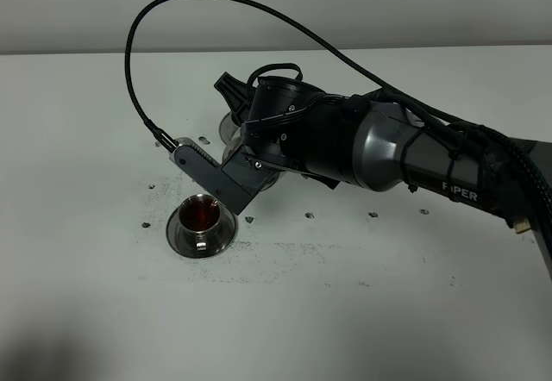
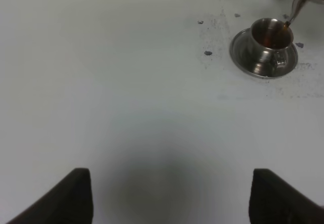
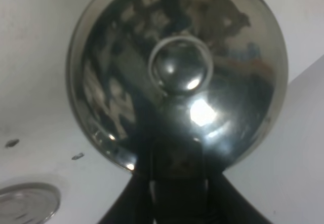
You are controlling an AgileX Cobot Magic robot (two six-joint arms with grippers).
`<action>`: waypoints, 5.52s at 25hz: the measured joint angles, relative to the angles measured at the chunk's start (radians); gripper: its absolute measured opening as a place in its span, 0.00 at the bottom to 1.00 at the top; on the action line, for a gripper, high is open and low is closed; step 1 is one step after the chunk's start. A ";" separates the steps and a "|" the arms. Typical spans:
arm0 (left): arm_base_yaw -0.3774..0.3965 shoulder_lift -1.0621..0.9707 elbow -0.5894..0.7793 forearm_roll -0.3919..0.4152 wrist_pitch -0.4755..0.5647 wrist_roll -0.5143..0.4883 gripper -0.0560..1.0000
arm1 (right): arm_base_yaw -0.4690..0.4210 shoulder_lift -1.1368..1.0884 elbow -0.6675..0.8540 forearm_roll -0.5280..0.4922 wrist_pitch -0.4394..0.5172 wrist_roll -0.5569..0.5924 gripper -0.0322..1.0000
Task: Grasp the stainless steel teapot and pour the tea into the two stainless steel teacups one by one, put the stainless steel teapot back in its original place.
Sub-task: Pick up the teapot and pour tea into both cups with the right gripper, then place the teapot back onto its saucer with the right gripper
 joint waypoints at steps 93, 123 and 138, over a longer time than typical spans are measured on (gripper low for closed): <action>0.000 0.000 0.000 0.000 0.000 0.000 0.65 | -0.463 -0.332 0.340 0.846 -0.169 0.833 0.23; 0.000 0.000 0.000 0.000 0.000 0.000 0.65 | -0.711 -0.056 0.201 0.845 -0.212 0.919 0.23; 0.000 0.000 0.000 0.000 0.000 0.000 0.65 | -0.711 -0.033 0.201 0.845 -0.230 0.919 0.23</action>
